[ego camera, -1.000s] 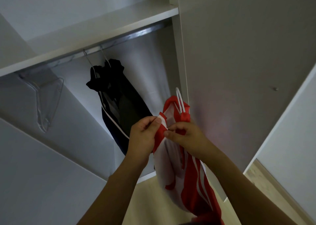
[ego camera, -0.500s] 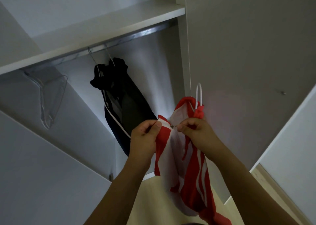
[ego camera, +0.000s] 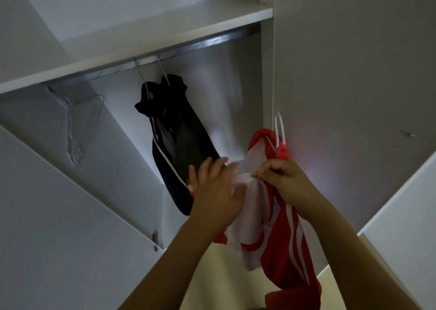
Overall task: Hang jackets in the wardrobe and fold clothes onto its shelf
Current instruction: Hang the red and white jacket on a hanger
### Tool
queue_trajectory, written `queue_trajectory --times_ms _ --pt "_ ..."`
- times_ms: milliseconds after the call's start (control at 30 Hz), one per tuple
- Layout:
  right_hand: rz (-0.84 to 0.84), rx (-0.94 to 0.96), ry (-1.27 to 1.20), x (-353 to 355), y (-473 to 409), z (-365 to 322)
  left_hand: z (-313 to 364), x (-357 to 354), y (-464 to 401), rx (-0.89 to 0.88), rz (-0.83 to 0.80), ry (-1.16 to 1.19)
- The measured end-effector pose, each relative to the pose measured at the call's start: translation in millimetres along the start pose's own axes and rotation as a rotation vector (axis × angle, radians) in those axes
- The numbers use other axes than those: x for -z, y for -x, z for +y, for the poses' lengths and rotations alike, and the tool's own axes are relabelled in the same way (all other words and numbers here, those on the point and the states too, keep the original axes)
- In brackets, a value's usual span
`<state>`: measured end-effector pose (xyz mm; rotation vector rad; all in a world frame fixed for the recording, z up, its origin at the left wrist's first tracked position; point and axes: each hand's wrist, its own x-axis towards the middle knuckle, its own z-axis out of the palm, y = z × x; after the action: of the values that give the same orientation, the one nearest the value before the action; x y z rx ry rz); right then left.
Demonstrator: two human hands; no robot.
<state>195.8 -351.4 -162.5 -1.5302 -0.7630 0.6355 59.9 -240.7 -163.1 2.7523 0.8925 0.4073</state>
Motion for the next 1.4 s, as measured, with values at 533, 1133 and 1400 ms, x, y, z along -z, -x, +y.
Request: queue_trajectory --times_ms 533,1133,1400 --pt "-0.011 0.005 0.009 18.6 -1.8 -13.1 -13.5 42.2 -4.9 -0.009 -0.303 -0.021" --pt "-0.010 0.090 0.174 -14.2 3.8 -14.7 -19.1 2.3 1.3 0.019 -0.491 0.228" --pt "0.052 0.127 0.345 -12.1 1.1 -8.6 -51.2 -2.4 0.2 0.171 -0.511 0.088"
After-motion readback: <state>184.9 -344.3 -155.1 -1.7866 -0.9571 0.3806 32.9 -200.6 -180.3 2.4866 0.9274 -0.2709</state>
